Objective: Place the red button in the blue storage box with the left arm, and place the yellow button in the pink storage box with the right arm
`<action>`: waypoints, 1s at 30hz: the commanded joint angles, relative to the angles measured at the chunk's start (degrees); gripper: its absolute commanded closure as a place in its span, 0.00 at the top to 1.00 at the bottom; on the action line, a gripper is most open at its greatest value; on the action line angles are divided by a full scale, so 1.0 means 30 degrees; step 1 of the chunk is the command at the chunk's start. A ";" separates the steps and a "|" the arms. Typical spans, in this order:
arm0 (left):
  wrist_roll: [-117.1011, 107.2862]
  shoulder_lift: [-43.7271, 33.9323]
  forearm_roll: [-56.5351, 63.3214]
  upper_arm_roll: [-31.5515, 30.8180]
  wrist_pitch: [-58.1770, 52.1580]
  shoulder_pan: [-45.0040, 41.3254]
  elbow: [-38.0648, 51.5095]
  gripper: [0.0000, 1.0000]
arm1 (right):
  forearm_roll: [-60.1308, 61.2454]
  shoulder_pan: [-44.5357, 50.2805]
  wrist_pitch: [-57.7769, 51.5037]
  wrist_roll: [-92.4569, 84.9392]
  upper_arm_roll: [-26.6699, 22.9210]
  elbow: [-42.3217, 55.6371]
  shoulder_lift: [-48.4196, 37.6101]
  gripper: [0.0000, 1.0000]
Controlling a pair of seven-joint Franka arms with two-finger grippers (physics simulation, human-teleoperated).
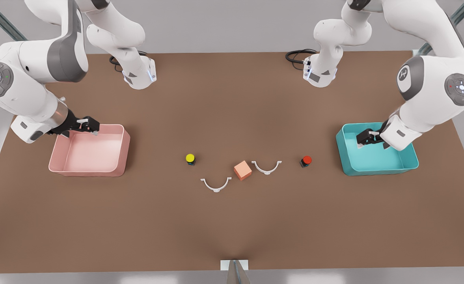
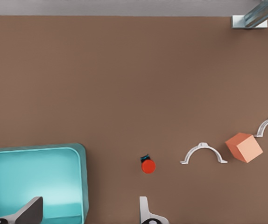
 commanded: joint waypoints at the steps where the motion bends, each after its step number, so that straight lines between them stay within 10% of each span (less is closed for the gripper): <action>1: 0.0443 0.0026 0.0147 -0.0004 0.0648 0.0005 0.0010 1.00 | -0.0005 0.0370 -0.0074 0.0335 0.0145 0.0054 -0.0022 1.00; 6: 0.2636 0.3160 0.0030 -0.0063 0.3517 -0.3803 -0.0545 1.00 | -0.0063 0.1015 0.5636 0.3438 0.3396 -0.3695 0.1148 1.00; 18: 1.4768 0.1550 -0.0644 0.0025 1.7931 -0.3804 -1.3406 0.99 | -0.0942 0.5763 1.3722 0.8802 0.3720 -0.3696 0.7681 1.00; 30: 1.4974 0.3220 -0.0644 0.0025 1.9457 -0.3716 -1.5400 0.99 | -0.1001 0.5265 1.6537 0.8744 0.3720 -0.8617 0.7097 1.00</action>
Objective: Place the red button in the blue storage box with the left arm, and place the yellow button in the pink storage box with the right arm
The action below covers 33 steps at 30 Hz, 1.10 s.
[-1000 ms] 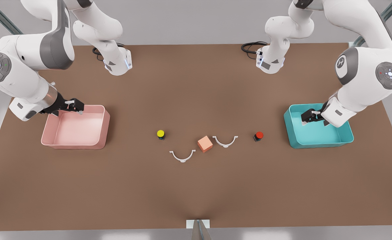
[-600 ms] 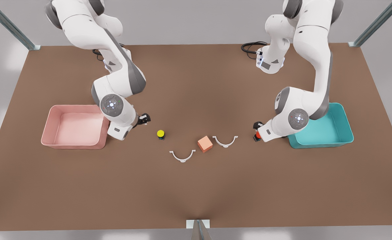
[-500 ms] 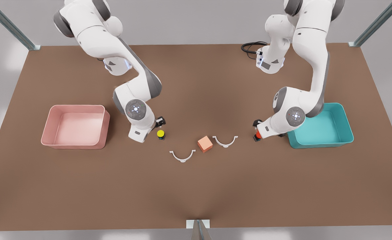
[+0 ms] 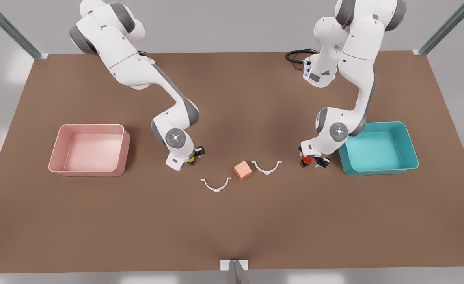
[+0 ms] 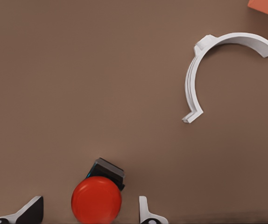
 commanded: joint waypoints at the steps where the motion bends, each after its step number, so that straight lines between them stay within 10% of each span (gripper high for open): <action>1: 0.4412 -0.0086 0.0010 -0.0025 0.1043 -0.0035 -0.0304 0.99 | 0.0013 -0.0003 0.1622 0.2298 -0.0009 -0.0232 -0.0051 1.00; 8: 0.4412 0.0793 -0.0019 -0.0084 0.1072 -0.0241 0.0311 0.96 | 0.0013 -0.0061 0.5314 0.2211 -0.0009 -0.2576 0.0388 1.00; 12: 0.4412 0.0940 -0.0019 -0.0055 0.1072 -0.0241 0.0311 0.63 | -0.0514 -0.0061 0.6310 0.2240 -0.0039 -0.2899 0.0857 1.00; 16: 0.4382 0.0735 -0.0019 -0.0055 0.1043 -0.0211 0.0311 0.54 | -0.0923 -0.0061 0.6749 0.2240 -0.0068 -0.2899 0.0916 1.00; 24: 0.6929 -0.3366 0.0039 0.0063 -0.2969 0.2511 0.0428 0.49 | -0.1334 -0.0090 0.6984 0.2240 -0.0097 -0.2957 0.1121 0.63; 33: 1.5779 -0.3280 0.0039 0.1176 -0.5930 0.8168 0.0370 0.49 | -0.1334 -0.0061 0.6984 0.2240 -0.0097 -0.3309 0.1033 0.54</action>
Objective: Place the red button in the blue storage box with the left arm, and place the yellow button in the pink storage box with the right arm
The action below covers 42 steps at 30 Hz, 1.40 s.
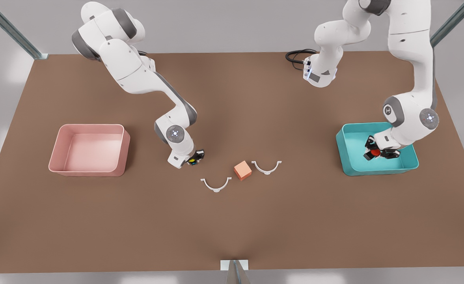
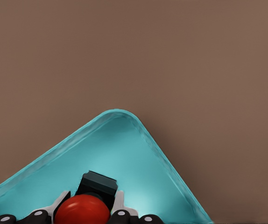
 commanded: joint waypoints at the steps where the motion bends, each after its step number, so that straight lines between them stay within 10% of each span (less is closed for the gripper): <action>1: 0.8640 0.0445 -0.0114 0.0165 -0.1434 -0.0193 -0.0002 0.64 | -0.0028 0.0001 0.0068 0.0290 0.0002 -0.0012 -0.0064 0.52; 2: 0.8699 0.0767 -0.0114 0.0165 -0.1434 -0.0193 -0.0002 1.00 | -0.0028 0.0001 0.0068 0.0260 -0.0027 0.0017 -0.0093 0.51; 7: 0.2906 -0.0287 -0.0114 0.0078 -0.2633 -0.0515 0.0290 1.00 | -0.0057 -0.0761 -0.1396 -0.0032 -0.0114 0.0691 -0.1996 0.52; 11: -1.6286 0.0035 -0.0173 -0.0010 -0.8699 -0.3971 0.8258 1.00 | -0.0057 -0.2577 -0.4356 -0.1790 0.0002 0.0516 -0.4399 0.52; 17: -2.1681 -0.0025 0.1380 0.0078 -1.5288 -0.6227 1.6518 1.00 | -0.0057 -0.5740 -0.5235 -0.4690 0.0120 -0.1299 -0.6274 0.52; 25: -2.6399 0.1558 0.1321 -0.0098 -1.5789 -0.6697 1.8602 1.00 | 0.0119 -1.1979 -0.6202 -1.3474 0.0383 -0.1886 -0.7212 0.52; 31: -2.6399 0.1558 0.1321 -0.0157 -1.5760 -0.6726 1.8602 1.00 | 0.0998 -1.7343 -0.6348 -1.5267 0.4514 -0.4523 -0.8355 0.56; 36: -2.6252 0.1675 0.1321 -0.0157 -1.5731 -0.6726 1.8631 1.00 | 0.1115 -1.7402 -0.6348 -1.5296 0.4485 -0.4729 -0.8238 0.85; 42: -2.6252 0.1675 0.1321 -0.0157 -1.5731 -0.6755 1.8602 1.00 | 0.0998 -1.3154 -1.5283 -0.8472 0.4748 0.8745 -0.7447 1.00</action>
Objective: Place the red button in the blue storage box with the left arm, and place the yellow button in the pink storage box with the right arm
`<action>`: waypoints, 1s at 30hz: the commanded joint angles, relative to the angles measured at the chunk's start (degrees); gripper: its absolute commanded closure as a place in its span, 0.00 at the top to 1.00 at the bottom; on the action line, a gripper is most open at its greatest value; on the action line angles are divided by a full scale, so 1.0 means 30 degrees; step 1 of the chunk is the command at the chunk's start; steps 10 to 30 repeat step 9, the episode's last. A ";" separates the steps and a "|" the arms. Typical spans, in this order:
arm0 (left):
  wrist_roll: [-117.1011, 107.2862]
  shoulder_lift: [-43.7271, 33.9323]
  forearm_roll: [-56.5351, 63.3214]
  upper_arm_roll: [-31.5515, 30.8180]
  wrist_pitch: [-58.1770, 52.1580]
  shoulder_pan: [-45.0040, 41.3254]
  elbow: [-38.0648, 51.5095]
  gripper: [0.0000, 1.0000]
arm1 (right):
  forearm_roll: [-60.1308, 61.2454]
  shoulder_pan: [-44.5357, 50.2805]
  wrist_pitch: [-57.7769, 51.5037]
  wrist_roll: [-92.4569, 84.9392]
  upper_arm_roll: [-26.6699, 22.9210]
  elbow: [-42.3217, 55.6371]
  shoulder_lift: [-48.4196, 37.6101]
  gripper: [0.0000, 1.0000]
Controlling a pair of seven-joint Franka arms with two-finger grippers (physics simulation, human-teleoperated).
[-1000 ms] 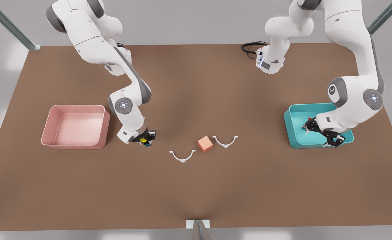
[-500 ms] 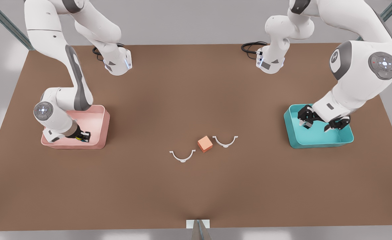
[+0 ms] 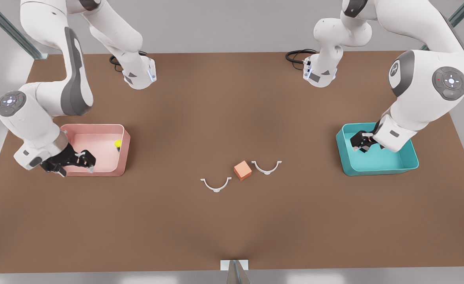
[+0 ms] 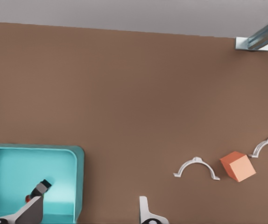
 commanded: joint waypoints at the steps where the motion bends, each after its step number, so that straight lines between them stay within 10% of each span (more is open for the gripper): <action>1: -0.5143 -0.0023 0.0013 0.0001 -0.0077 -0.0006 0.0008 1.00 | 0.0162 0.1508 -0.7140 0.1890 -0.0552 0.1870 -0.0814 1.00; 2: -0.5143 -0.0023 0.0013 0.0001 -0.0077 -0.0006 0.0008 1.00 | 0.1126 0.5605 -0.7647 0.2157 -0.5611 0.1169 -0.1815 1.00; 5: -0.5143 -0.0023 0.0013 0.0001 -0.0077 -0.0006 0.0008 1.00 | 0.1157 0.8926 -0.7645 0.2010 -0.9080 0.2336 -0.0940 1.00; 30: -0.5143 -0.0023 0.0013 0.0001 -0.0077 -0.0006 0.0037 1.00 | 0.1246 0.8665 -0.7939 0.2244 -0.9053 0.1253 -0.1380 1.00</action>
